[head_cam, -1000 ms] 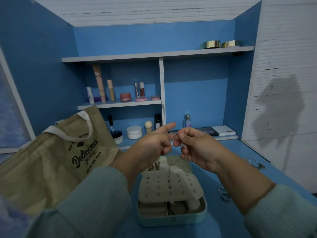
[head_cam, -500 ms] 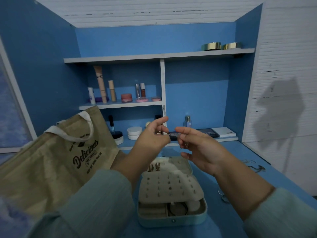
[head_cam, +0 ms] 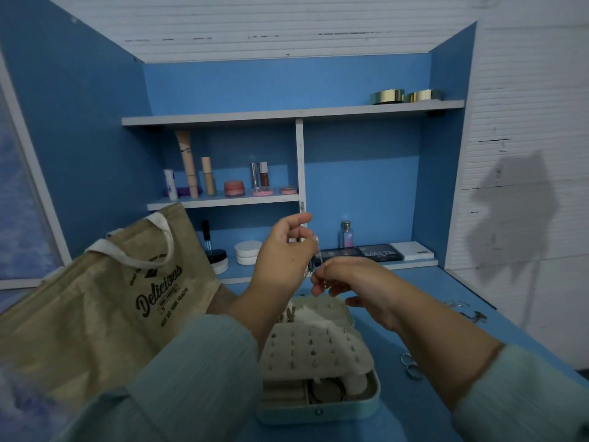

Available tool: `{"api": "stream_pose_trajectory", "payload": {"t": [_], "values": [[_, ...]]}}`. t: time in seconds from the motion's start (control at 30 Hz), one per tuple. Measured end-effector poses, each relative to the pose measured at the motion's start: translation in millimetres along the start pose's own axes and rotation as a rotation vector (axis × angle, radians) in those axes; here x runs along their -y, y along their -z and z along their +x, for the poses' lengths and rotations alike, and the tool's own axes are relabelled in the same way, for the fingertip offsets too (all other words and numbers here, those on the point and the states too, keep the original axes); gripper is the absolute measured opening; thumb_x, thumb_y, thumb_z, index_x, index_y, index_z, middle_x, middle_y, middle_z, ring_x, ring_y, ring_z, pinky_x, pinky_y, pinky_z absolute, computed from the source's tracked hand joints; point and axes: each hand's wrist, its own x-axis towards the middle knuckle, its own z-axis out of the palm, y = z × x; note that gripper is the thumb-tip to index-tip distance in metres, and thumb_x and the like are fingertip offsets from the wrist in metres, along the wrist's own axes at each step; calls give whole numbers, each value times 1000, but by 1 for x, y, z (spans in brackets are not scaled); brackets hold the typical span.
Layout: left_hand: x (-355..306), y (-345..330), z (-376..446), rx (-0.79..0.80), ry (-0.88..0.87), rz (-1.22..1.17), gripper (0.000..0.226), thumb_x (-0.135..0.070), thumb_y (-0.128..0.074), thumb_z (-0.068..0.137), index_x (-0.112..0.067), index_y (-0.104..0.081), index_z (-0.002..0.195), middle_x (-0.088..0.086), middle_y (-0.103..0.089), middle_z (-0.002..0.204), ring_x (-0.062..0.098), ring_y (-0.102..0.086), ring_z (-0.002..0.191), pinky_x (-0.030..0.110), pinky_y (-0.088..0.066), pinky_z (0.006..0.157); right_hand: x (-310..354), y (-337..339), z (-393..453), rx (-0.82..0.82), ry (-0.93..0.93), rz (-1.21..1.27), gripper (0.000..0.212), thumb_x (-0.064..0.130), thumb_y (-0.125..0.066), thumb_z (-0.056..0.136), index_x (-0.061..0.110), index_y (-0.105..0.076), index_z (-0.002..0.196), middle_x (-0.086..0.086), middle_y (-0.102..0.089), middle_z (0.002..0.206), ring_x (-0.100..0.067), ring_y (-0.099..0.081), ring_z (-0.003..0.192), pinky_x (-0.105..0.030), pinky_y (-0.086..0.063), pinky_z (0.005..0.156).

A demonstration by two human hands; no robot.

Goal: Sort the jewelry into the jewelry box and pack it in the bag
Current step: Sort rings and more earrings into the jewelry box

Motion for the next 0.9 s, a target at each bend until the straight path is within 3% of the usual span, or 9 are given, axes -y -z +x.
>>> {"api": "stream_pose_trajectory", "payload": {"t": [0.13,0.33,0.5,0.67,0.9], "values": [[-4,4,3,59,-39,87,28,-11,-60,88,-31,-54,106,-9,-58,83,5,-57,73,18,-45,71,3,5,0,-31,23,43,14,26,-56,86,25,-62,73,7,-67,83,-14,-48,84,-32,-34,78],[-8,7,8,129,-71,202,29,-8,-60,87,-30,-56,106,-10,-61,81,-3,-56,62,7,-43,55,8,9,6,-106,17,58,9,27,-59,86,21,-65,81,6,-64,88,-13,-49,85,-29,-37,75],[5,13,17,168,-59,366,27,-10,-59,88,-31,-55,103,-12,-59,80,3,-53,63,14,-44,57,6,12,15,-211,13,65,8,21,-62,87,17,-65,80,4,-63,82,-6,-51,76,-20,-38,64],[31,24,22,216,-10,419,26,-6,-58,87,-29,-55,101,-14,-57,72,-9,-50,53,6,-41,55,-9,13,28,-237,-25,81,10,16,-63,86,14,-66,77,2,-64,79,-9,-51,73,-20,-38,63],[60,28,25,289,46,288,24,-15,-63,87,-36,-57,97,-13,-61,73,7,-61,74,31,-52,81,-30,5,45,-144,-71,14,12,17,-63,86,20,-66,75,5,-66,72,-11,-48,71,-23,-39,64]]}}
